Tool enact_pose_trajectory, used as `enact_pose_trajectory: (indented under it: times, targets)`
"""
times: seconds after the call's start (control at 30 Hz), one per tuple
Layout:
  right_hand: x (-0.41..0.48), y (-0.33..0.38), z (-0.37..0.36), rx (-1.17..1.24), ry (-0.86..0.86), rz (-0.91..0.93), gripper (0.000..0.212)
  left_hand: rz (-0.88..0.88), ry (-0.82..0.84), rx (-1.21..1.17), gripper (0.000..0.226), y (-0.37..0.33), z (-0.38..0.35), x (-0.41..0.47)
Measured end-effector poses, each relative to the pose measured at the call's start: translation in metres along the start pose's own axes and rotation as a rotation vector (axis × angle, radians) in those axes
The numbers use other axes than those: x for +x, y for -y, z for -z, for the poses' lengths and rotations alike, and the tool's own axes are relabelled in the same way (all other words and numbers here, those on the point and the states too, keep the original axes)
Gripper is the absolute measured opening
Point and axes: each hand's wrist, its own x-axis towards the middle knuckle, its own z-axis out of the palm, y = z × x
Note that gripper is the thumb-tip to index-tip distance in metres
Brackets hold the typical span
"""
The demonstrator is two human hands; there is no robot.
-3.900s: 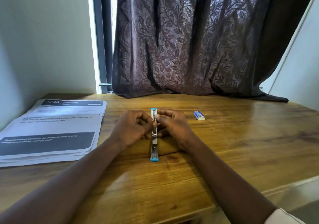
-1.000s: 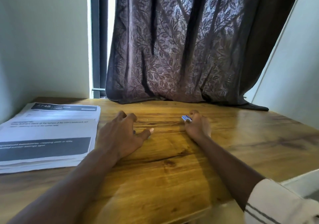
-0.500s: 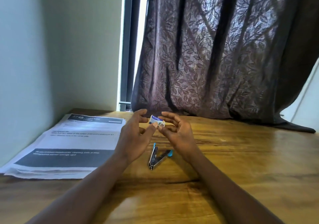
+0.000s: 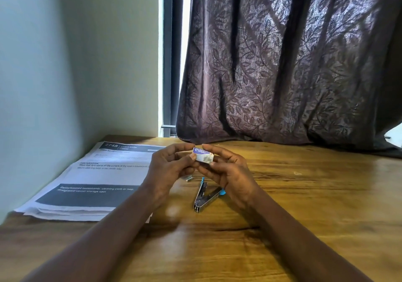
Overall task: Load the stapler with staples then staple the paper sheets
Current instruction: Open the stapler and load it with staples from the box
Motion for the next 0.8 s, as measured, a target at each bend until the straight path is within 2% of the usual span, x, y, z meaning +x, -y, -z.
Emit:
enact_pose_trajectory:
  times: [0.13,0.3,0.8]
  targets:
    - [0.0,0.004,-0.001,0.126,0.01,-0.049,0.043,0.05,-0.026,-0.076,0.019,-0.004,-0.001,0.0]
    - [-0.003,0.007,-0.003,0.122,-0.021,-0.08,0.033,0.084,-0.034,-0.097,0.017,-0.006,-0.001,-0.001]
    - [-0.009,0.019,-0.001,0.136,-0.071,-0.159,0.026,0.138,-0.001,-0.113,0.014,-0.012,0.001,0.0]
